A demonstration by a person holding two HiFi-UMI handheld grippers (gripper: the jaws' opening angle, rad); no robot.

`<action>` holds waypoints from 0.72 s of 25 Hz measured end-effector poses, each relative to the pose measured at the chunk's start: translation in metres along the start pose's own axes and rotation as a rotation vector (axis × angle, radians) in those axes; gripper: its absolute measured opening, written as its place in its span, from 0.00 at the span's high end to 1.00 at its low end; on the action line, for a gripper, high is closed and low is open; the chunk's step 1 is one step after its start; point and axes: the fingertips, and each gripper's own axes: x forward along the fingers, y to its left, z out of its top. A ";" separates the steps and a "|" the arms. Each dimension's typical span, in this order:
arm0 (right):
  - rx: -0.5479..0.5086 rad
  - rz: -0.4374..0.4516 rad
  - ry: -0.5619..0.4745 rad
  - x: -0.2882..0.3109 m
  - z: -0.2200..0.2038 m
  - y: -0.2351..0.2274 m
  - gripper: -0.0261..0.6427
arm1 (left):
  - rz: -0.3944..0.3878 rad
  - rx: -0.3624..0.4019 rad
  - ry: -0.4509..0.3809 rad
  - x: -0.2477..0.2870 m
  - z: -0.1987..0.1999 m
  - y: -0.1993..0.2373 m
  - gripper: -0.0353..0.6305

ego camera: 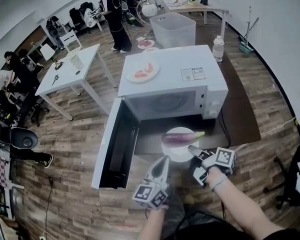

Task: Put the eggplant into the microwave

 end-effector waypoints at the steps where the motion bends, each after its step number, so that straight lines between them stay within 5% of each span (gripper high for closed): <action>1: 0.002 0.000 0.000 0.003 0.002 -0.001 0.93 | 0.002 0.000 0.000 0.002 0.000 0.003 0.95; 18: 0.031 0.024 -0.037 0.067 0.045 -0.010 0.93 | -0.003 -0.015 0.017 0.049 -0.003 0.060 0.95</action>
